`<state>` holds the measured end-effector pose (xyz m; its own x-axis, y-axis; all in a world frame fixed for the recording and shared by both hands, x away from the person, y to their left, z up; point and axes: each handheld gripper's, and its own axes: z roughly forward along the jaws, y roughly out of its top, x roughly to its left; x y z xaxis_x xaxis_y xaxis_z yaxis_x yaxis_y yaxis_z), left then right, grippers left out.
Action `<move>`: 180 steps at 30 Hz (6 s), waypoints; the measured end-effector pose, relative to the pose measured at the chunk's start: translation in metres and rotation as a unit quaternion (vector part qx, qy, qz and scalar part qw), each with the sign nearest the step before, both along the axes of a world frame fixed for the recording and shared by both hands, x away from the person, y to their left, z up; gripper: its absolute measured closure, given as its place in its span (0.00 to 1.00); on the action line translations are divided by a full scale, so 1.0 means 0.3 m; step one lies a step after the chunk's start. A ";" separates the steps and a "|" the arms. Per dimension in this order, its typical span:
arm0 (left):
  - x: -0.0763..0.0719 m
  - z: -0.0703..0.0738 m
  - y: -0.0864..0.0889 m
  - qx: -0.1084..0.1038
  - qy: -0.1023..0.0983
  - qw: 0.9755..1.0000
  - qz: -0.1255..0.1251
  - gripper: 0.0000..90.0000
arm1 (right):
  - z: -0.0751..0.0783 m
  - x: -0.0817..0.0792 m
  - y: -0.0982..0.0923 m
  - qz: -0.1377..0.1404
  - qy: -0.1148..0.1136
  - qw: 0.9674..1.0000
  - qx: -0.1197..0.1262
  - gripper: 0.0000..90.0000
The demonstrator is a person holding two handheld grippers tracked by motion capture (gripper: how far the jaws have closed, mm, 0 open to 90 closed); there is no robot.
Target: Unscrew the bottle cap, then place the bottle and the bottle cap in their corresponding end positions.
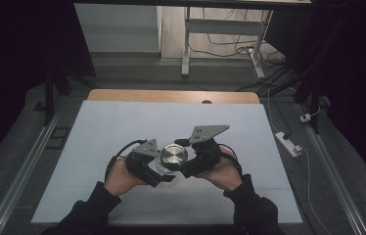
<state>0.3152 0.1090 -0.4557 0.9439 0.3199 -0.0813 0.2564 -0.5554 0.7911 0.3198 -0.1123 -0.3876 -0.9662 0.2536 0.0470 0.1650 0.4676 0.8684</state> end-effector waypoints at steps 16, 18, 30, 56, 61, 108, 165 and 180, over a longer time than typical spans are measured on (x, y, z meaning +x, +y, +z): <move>0.033 -0.008 0.048 0.004 0.000 0.998 0.057 0.18 | -0.001 -0.019 -0.001 0.002 -0.004 1.000 -0.006 0.22; 0.037 -0.007 0.053 0.000 0.001 0.998 0.063 0.18 | -0.002 -0.022 -0.001 0.001 -0.005 1.000 -0.008 0.22; 0.070 0.000 0.076 -0.002 -0.007 0.996 0.088 0.18 | -0.007 -0.048 -0.001 0.000 -0.004 1.000 -0.004 0.22; 0.163 0.028 0.044 -0.015 -0.028 0.994 0.105 0.18 | -0.104 -0.102 -0.027 -0.016 -0.007 1.000 -0.007 0.22; 0.194 0.030 0.031 -0.016 -0.031 0.993 0.109 0.18 | -0.140 -0.108 -0.035 -0.021 -0.006 1.000 -0.010 0.22; 0.391 -0.107 -0.047 -0.017 -0.036 0.989 0.145 0.18 | -0.385 -0.033 0.015 -0.050 0.003 0.997 -0.051 0.22; 0.421 -0.186 -0.044 0.006 -0.021 0.984 0.176 0.11 | -0.479 0.042 0.040 -0.082 0.027 0.993 -0.087 0.14; 0.372 -0.148 0.005 0.012 -0.002 0.985 0.172 0.00 | -0.437 0.031 0.032 -0.081 0.022 0.993 -0.079 0.10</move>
